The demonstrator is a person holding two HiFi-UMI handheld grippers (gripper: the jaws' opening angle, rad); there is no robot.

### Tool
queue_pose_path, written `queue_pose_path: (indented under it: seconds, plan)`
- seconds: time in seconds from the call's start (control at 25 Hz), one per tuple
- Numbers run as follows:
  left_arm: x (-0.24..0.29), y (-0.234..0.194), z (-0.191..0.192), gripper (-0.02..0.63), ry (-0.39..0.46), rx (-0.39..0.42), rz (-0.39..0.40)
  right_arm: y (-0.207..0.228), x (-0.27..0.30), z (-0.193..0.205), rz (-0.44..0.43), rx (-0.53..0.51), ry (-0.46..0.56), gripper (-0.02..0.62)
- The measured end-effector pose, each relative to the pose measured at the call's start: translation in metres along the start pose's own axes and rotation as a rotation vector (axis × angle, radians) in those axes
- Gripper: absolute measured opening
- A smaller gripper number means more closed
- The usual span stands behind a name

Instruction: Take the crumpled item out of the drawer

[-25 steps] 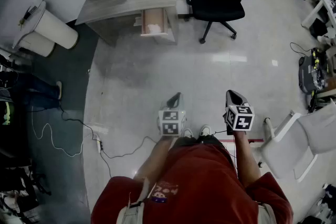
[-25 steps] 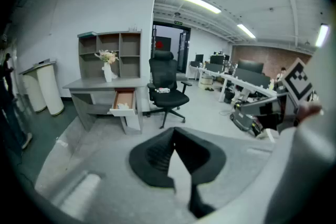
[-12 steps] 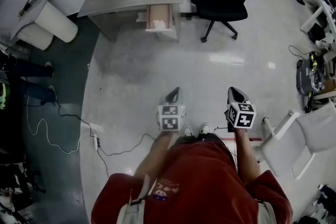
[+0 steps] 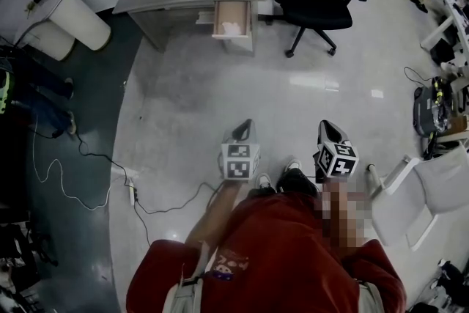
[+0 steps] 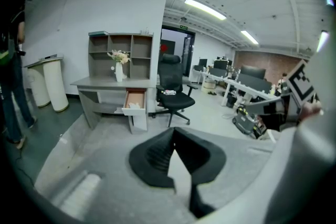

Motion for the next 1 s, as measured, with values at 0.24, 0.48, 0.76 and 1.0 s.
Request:
queue_pose_path:
  seconds: [0.24, 0.48, 0.76, 1.0]
  plan:
    - [0.002, -0.016, 0.004, -0.002, 0.016, -0.022, -0.008, -0.011, 0.01, 0.004, -0.002, -0.017, -0.006, 0.002]
    - [0.015, -0.022, -0.005, -0.002, 0.018, -0.021, -0.024, -0.009, 0.03, -0.006, -0.025, -0.026, -0.005, 0.002]
    - [0.047, -0.031, -0.021, -0.002, 0.014, -0.013, -0.04, -0.001, 0.07, -0.017, -0.055, -0.014, -0.012, 0.002]
    - [0.097, -0.036, -0.052, -0.002, 0.001, -0.011, -0.044, 0.022, 0.116, -0.047, -0.072, -0.008, -0.025, 0.002]
Point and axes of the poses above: the fingertips, and each gripper's own axes: x forward along the fingers, y to its right, z out of its underside, the point moved 1 cm from there along -x, backward along the fingers, and after that the axes turned 1 degree about -x, right-handed, at the moved point
